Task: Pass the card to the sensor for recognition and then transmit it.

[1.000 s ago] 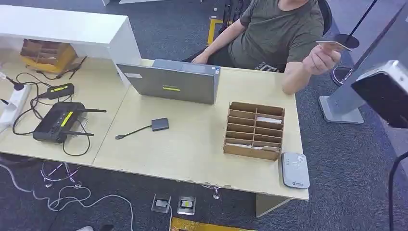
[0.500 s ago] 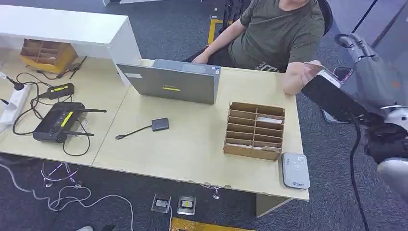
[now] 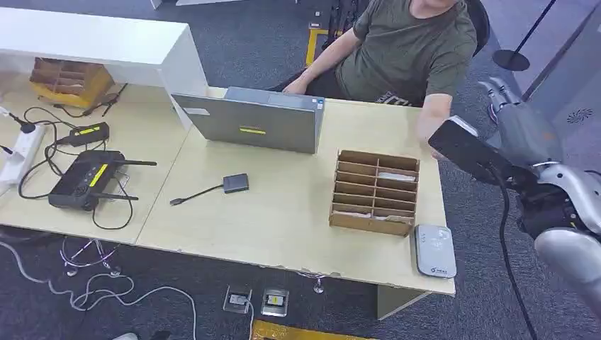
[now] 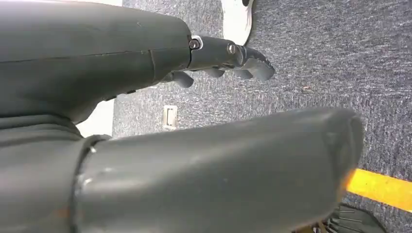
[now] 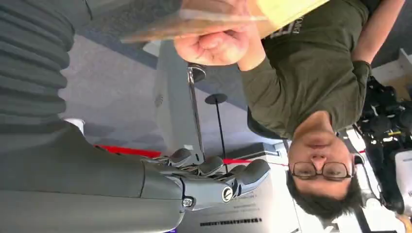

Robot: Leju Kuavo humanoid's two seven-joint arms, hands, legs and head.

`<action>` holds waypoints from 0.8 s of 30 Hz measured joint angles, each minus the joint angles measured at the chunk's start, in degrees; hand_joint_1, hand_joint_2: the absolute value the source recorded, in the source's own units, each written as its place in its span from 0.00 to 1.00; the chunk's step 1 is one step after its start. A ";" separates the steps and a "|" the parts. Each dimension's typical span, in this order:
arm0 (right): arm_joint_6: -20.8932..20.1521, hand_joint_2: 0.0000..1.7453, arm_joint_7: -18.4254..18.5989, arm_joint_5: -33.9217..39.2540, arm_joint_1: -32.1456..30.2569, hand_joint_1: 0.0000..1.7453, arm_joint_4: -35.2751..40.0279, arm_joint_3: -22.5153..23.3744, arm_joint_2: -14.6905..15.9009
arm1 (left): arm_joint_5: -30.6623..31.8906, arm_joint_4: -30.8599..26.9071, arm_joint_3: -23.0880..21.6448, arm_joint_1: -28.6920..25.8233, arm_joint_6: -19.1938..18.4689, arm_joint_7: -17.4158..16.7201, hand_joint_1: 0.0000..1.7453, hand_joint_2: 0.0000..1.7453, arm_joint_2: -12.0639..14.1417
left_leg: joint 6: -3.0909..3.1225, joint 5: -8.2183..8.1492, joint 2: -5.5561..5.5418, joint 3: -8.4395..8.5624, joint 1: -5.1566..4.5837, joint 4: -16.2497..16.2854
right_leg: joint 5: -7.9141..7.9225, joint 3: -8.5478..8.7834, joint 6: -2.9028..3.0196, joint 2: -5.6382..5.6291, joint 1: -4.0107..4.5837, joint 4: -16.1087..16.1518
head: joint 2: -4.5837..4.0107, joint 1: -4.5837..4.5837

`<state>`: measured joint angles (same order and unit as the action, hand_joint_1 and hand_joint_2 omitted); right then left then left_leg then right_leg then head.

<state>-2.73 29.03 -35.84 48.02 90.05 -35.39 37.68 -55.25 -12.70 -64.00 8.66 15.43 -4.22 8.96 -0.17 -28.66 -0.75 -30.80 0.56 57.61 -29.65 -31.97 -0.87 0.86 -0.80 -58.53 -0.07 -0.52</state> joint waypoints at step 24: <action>1.20 1.00 2.08 -1.90 -1.75 1.00 -1.29 -3.45 2.82 | 0.31 0.00 -0.02 -0.24 0.04 -0.22 0.00 0.00 0.11 | -0.01 0.01 0.01 0.03 0.00 0.00 | 0.00 0.00 0.00 -0.07 0.00 0.00 | 0.00 0.00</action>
<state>-1.53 31.10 -37.75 46.27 88.76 -38.84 40.50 -54.95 -12.70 -64.02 8.41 15.47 -4.44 9.07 -0.18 -28.66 -0.74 -30.77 0.56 57.62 -29.64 -31.97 -0.87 0.78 -0.80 -58.53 -0.07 -0.53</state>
